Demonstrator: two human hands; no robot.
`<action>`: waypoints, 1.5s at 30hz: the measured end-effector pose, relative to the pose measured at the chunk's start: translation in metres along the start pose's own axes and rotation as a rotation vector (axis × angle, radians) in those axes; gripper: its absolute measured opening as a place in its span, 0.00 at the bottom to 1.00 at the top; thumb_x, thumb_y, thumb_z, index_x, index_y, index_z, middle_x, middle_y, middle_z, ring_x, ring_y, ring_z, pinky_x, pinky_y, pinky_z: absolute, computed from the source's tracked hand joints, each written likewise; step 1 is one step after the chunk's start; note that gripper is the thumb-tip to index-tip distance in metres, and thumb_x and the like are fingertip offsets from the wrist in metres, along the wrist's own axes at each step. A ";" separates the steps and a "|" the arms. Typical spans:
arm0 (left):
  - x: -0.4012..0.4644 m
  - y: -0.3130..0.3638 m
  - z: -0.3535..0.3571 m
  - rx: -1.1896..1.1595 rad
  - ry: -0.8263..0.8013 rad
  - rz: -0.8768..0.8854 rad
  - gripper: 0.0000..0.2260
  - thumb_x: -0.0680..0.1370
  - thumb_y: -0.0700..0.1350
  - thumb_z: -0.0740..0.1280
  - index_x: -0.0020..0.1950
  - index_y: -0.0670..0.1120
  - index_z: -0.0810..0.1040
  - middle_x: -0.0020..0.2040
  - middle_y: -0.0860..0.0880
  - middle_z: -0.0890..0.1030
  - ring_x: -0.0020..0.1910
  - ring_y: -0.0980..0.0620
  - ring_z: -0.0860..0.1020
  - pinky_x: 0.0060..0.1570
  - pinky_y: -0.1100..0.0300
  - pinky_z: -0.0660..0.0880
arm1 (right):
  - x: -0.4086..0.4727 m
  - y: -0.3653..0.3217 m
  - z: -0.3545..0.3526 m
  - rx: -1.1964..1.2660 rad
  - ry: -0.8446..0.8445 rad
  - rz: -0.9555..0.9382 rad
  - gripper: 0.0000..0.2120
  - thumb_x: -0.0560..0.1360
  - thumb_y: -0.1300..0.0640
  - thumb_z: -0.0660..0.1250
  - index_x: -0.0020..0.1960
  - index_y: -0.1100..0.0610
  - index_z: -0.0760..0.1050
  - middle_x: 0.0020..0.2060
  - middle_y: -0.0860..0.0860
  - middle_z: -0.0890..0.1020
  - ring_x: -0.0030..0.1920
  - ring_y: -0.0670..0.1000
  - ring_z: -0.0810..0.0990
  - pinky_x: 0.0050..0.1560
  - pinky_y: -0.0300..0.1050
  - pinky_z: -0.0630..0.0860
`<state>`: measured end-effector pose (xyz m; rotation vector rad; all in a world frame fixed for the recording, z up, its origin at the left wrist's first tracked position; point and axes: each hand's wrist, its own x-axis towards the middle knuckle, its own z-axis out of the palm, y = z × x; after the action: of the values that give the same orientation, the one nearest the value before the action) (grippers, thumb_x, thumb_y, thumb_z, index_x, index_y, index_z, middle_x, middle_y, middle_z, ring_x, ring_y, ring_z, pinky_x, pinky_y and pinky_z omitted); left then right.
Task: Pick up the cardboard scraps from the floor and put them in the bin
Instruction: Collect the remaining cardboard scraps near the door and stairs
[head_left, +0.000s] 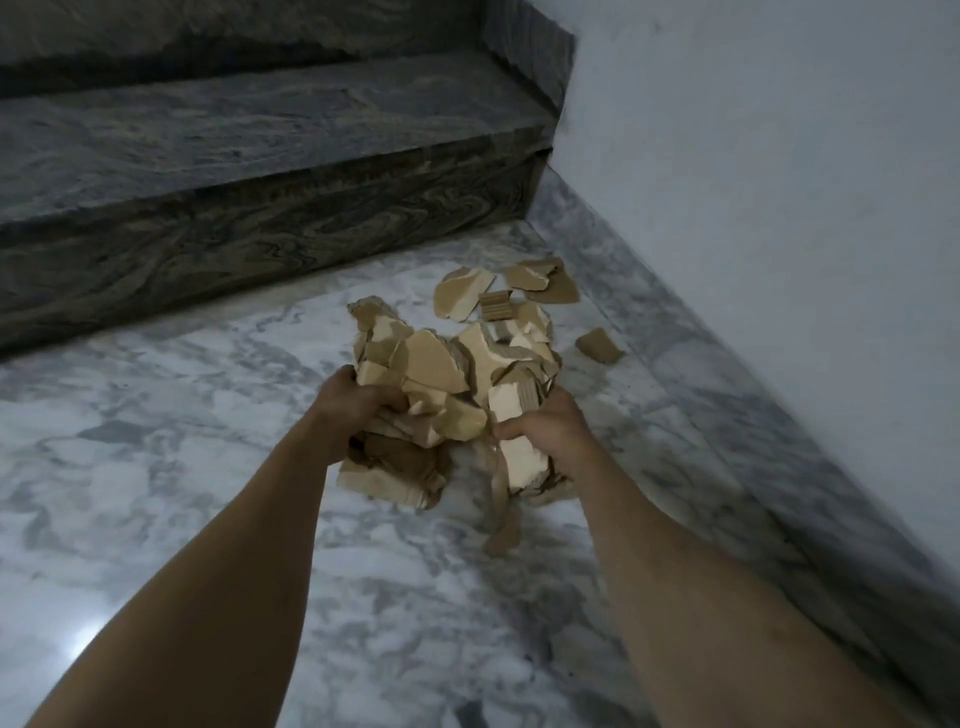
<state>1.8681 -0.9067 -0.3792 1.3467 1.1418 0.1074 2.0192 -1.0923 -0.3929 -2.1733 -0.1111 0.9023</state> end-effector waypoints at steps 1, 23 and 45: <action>0.002 0.001 -0.002 -0.036 -0.016 0.005 0.21 0.68 0.37 0.77 0.59 0.43 0.76 0.51 0.41 0.83 0.49 0.39 0.83 0.46 0.47 0.82 | 0.002 0.004 -0.006 0.069 0.003 -0.007 0.43 0.49 0.54 0.83 0.63 0.57 0.75 0.57 0.53 0.82 0.57 0.57 0.81 0.57 0.55 0.80; -0.027 0.127 0.025 -0.030 -0.044 -0.111 0.21 0.66 0.39 0.77 0.58 0.41 0.79 0.49 0.41 0.83 0.47 0.40 0.82 0.47 0.50 0.81 | -0.039 -0.064 -0.170 0.073 -0.036 0.098 0.20 0.70 0.58 0.77 0.59 0.57 0.77 0.51 0.54 0.83 0.49 0.56 0.81 0.42 0.45 0.75; 0.098 0.115 0.092 -0.294 -0.352 -0.136 0.10 0.78 0.40 0.61 0.50 0.42 0.83 0.41 0.45 0.84 0.35 0.49 0.82 0.31 0.62 0.75 | 0.106 -0.080 -0.131 0.163 -0.177 0.019 0.22 0.64 0.58 0.81 0.55 0.57 0.81 0.49 0.53 0.86 0.50 0.55 0.84 0.55 0.53 0.81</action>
<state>2.0408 -0.8726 -0.3625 0.9781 0.8764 -0.0584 2.1972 -1.0811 -0.3386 -1.9458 -0.0998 1.0764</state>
